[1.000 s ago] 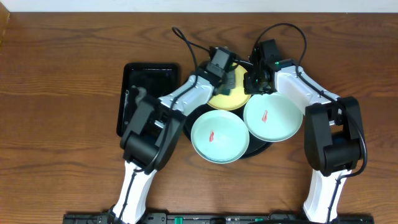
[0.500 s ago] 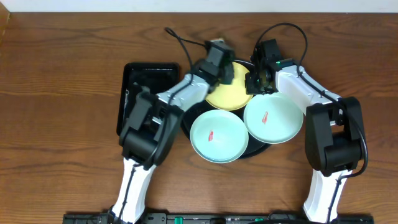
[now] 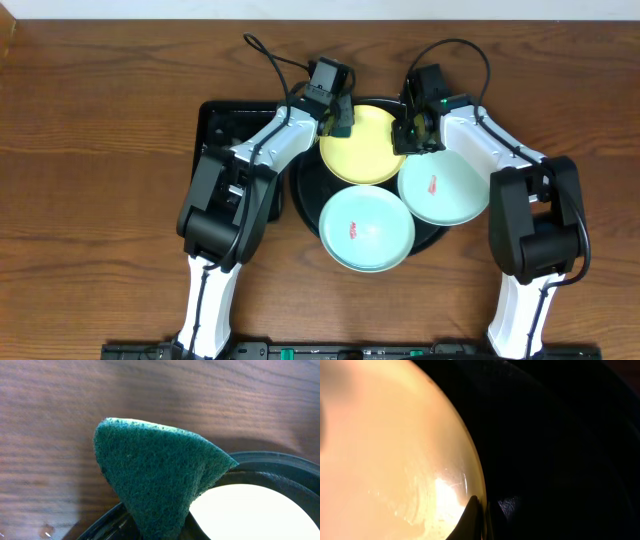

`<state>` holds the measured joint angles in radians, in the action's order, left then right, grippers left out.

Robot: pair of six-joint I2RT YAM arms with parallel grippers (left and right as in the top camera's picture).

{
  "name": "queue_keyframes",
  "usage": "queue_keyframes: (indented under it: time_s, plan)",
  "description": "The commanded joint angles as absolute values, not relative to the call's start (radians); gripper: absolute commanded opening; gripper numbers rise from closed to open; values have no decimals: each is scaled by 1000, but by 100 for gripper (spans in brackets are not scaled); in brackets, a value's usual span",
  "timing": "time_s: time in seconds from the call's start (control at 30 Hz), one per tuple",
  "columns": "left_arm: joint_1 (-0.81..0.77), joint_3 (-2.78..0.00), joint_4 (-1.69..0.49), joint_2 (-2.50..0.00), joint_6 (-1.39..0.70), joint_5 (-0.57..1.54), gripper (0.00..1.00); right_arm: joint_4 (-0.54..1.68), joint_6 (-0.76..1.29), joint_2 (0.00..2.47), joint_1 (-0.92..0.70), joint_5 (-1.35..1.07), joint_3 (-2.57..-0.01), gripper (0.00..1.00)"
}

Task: Clean dirty plates on tray and stack at the side
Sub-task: 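Scrub the yellow plate with the sponge while right gripper holds it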

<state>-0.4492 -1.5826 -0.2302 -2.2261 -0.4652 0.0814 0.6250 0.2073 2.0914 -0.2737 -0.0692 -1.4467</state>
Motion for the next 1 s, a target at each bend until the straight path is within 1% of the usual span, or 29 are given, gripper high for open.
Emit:
queue_keyframes:
  time_s: [0.0,0.1,0.27,0.4,0.53,0.7,0.97]
  plan:
    - [-529,-1542,-288,-2276,-561,327,7,622,179,2085,-275,-49,-1439,1]
    - [-540,-1542,-307,-2276,-627,396,7,622,179,2085,-275,-49,-1439,1]
    - [-537,-1543,-310,-2275,-668,488,8,622,179,2085,-275,-49,-1439,1]
    - [-517,-1545,-310,-2267,-653,488,8,623,179,2085,-275,-50,-1439,1]
    - [-494,-1549,-321,-2233,-534,467,7,633,179,2085,-275,-49,-1439,1]
    - [-494,-1549,-397,-2149,-443,373,7,635,192,2085,-279,-49,-1439,1]
    - [-566,-1549,-477,-2115,-468,365,7,645,205,2085,-276,-49,-1439,1]
